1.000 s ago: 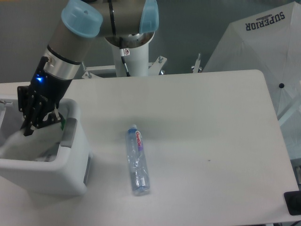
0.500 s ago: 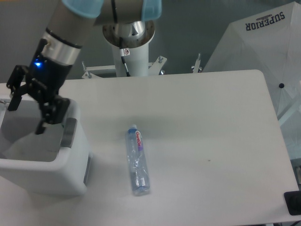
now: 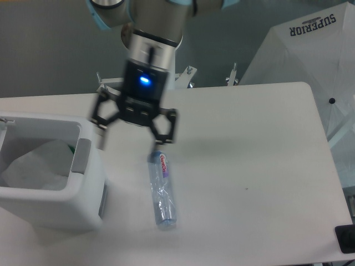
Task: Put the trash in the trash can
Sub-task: 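Raise the gripper and move it over the clear water bottle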
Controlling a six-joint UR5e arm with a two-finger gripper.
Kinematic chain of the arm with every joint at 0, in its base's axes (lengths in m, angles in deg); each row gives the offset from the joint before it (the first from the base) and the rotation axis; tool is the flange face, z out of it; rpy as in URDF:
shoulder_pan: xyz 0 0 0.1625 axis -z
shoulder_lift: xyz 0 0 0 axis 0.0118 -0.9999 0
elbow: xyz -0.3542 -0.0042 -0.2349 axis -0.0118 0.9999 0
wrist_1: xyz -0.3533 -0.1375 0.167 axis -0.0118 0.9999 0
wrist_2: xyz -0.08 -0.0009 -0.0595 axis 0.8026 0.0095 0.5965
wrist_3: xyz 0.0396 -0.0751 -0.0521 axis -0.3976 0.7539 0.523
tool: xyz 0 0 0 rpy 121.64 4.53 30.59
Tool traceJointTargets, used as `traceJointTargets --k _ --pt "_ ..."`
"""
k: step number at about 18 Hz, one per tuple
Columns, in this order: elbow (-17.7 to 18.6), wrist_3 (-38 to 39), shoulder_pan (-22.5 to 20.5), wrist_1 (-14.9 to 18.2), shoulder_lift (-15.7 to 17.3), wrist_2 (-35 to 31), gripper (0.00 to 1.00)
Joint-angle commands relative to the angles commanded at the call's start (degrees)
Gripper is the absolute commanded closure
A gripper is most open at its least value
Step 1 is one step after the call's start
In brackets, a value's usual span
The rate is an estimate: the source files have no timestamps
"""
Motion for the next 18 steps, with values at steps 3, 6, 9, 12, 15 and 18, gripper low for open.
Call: traceJointTargets --k 3,6,9,12,15,18 --pt "-0.6 0.7 0.2 0.0 -4.4 -0.5 0.00" --pt "-0.4 1.0 0.4 0.0 -8.7 -0.5 0.00" --pt "-1.1 0.9 1.2 0.0 -12.5 -0.5 0.00" --pt "-0.8 0.3 1.2 0.1 -14.1 -2.0 0.00" --pt "-0.9 0.1 1.7 -0.4 -16.2 -3.2 0.00" --pt "-1.8 0.0 2.6 -1.2 -18.5 -4.0 0.00"
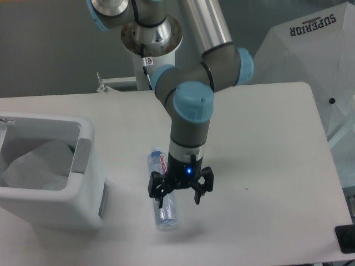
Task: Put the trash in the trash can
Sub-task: 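Raise the gripper and move it over the clear water bottle, then lower the gripper onto the bottle and close it around the bottle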
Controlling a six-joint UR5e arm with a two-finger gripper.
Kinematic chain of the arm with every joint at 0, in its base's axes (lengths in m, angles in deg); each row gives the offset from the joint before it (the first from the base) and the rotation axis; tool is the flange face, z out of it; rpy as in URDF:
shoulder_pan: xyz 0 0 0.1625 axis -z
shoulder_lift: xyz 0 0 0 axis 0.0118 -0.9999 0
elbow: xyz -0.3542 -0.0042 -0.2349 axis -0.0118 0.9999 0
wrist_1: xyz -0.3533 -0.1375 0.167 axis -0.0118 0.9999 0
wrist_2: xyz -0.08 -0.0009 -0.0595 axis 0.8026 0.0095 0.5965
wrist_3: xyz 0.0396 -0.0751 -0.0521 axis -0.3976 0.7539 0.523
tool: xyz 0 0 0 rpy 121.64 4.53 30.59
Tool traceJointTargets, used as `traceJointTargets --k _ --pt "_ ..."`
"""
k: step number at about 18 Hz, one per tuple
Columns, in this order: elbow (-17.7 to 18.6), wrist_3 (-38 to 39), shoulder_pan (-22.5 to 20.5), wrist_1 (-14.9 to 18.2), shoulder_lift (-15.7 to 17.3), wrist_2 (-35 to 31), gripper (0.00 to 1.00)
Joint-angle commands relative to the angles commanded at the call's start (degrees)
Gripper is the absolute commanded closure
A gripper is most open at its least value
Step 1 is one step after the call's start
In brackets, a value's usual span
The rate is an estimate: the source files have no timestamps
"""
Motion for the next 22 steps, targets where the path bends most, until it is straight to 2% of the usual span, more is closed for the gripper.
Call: traceJointTargets --k 3,5,9,22 --pt "-0.4 -0.2 0.1 -1.4 -1.1 -0.2 0.00" --pt "-0.9 -0.1 0.2 -1.1 -1.8 -0.7 0.00" --pt "-0.8 -2.4 3.0 -1.1 -3.8 -6.8 0.00" --pt "-1.1 -4.6 4.3 -1.0 -6.9 -7.1 0.00"
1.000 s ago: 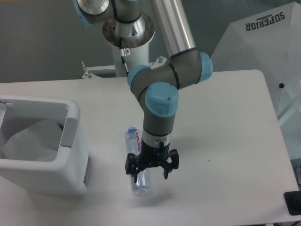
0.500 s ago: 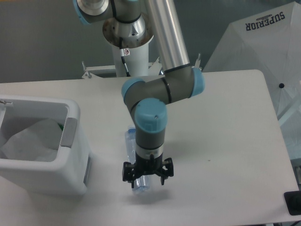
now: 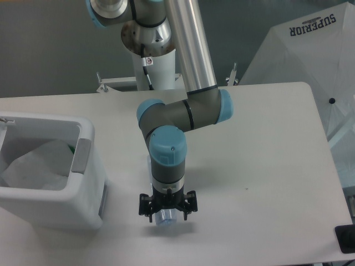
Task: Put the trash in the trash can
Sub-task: 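Lower the gripper onto the bottle and close it around the bottle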
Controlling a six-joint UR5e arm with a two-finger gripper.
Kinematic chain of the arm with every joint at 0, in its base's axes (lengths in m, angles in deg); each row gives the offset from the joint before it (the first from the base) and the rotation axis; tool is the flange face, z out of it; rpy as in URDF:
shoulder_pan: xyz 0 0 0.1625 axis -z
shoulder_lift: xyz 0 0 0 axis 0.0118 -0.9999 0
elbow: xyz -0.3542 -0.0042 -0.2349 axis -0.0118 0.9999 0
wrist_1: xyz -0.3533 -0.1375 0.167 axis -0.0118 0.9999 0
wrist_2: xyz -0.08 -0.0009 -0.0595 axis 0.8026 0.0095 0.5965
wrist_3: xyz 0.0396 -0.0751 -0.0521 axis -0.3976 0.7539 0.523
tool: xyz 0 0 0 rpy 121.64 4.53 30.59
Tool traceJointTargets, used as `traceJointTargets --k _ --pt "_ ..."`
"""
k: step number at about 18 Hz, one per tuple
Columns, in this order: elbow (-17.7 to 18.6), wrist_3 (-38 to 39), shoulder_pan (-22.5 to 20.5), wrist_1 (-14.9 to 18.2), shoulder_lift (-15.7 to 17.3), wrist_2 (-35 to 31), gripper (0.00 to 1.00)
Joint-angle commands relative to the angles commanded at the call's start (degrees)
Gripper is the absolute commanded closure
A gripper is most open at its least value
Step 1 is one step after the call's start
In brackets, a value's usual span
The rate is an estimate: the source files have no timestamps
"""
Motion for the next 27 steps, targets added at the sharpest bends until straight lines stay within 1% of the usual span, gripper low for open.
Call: traceJointTargets --k 10,18,19,21,23,27 --pt "0.1 -0.1 0.1 0.0 -1.8 0.0 0.00" --pt "-0.1 -0.1 0.4 -0.1 -2.1 0.0 0.00" --pt "-0.1 -0.1 0.4 -0.1 -2.0 0.0 0.00" --pt "-0.1 -0.1 0.4 0.0 -2.1 0.0 0.06" --pt "-0.1 -0.1 0.4 0.0 -2.2 0.0 0.09" --pt "0.0 -0.1 0.4 0.0 -2.2 0.0 0.09"
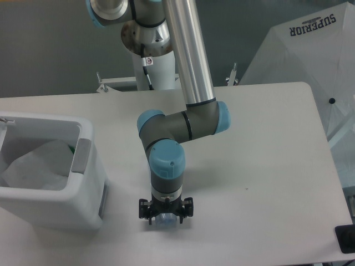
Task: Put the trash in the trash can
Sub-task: 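Lower the gripper onto the bottle and close it around the bottle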
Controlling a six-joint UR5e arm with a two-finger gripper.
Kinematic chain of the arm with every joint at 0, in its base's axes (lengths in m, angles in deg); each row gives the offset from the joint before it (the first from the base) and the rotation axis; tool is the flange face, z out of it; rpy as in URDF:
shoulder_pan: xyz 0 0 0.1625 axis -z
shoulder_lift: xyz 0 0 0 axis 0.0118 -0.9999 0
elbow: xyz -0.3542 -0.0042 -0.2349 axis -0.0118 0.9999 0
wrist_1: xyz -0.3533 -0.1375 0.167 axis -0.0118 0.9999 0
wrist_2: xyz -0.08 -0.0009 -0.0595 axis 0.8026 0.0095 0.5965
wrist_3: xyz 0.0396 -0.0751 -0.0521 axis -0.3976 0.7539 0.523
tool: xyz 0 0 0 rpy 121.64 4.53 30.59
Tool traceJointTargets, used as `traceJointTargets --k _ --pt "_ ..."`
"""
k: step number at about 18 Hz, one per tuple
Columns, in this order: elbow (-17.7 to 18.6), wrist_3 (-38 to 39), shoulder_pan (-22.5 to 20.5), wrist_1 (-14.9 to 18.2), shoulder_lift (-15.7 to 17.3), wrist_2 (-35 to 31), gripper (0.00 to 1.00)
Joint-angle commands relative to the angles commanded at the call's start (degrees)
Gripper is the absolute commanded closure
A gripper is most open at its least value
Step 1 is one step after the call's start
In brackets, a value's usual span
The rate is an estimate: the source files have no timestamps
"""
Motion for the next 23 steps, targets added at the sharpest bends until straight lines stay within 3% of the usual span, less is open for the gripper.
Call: traceJointTargets --k 11,23 --pt "0.0 0.1 0.0 -0.1 -0.2 -0.1 0.10" --pt "0.1 0.1 0.0 -0.1 0.0 0.0 0.23"
